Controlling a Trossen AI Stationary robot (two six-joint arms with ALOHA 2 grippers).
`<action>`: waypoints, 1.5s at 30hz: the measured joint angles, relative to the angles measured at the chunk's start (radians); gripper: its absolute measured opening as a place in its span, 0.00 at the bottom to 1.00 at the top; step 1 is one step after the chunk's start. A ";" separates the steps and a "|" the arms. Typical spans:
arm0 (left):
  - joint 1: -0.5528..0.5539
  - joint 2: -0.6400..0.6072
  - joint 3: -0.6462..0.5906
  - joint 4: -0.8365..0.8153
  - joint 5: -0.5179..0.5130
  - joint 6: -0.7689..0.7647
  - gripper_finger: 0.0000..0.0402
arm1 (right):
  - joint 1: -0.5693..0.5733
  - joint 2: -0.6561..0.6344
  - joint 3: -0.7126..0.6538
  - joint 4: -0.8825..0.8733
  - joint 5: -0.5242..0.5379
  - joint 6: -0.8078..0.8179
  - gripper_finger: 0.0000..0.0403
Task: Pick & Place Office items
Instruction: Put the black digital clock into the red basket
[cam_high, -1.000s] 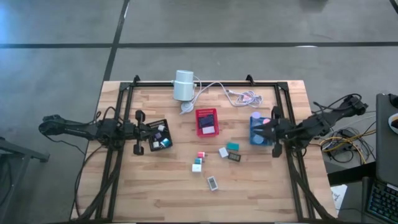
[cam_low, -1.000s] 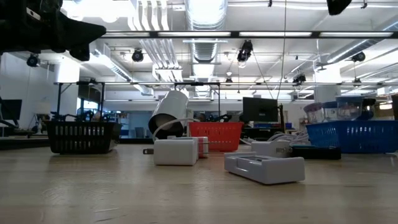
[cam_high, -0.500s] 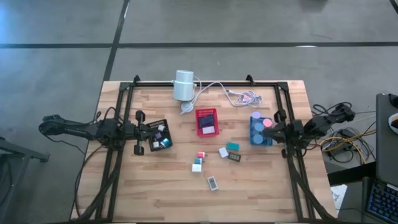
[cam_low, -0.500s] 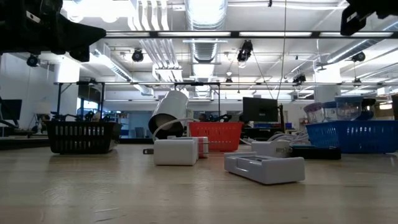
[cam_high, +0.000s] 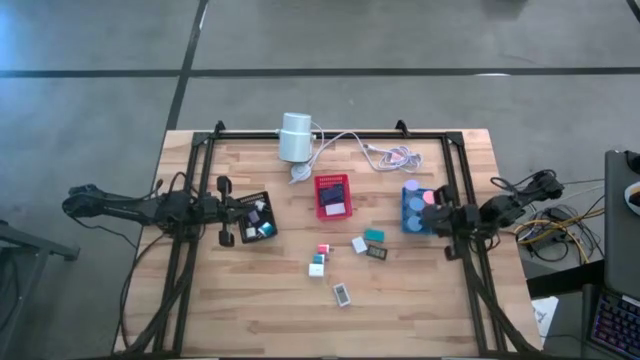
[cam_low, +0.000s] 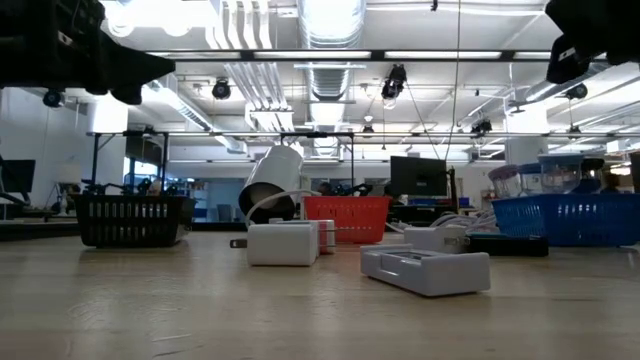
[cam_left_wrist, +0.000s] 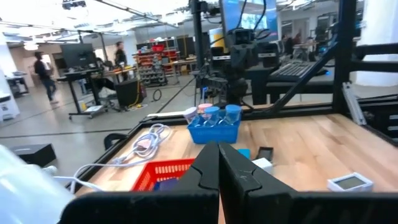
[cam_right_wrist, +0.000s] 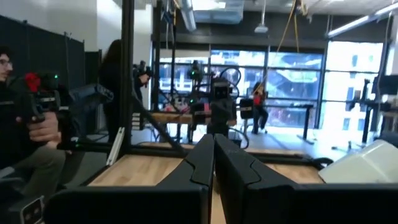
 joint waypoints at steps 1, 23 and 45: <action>0.000 0.000 0.000 0.000 -0.002 0.004 0.00 | 0.000 -0.001 -0.016 0.019 0.001 -0.006 0.02; 0.000 0.004 0.000 -0.055 -0.200 -0.012 0.00 | -0.003 0.007 -0.025 -0.012 -0.025 0.058 0.02; 0.000 0.004 0.000 -0.054 -0.196 -0.009 0.00 | -0.003 0.008 -0.025 -0.018 -0.025 0.054 0.02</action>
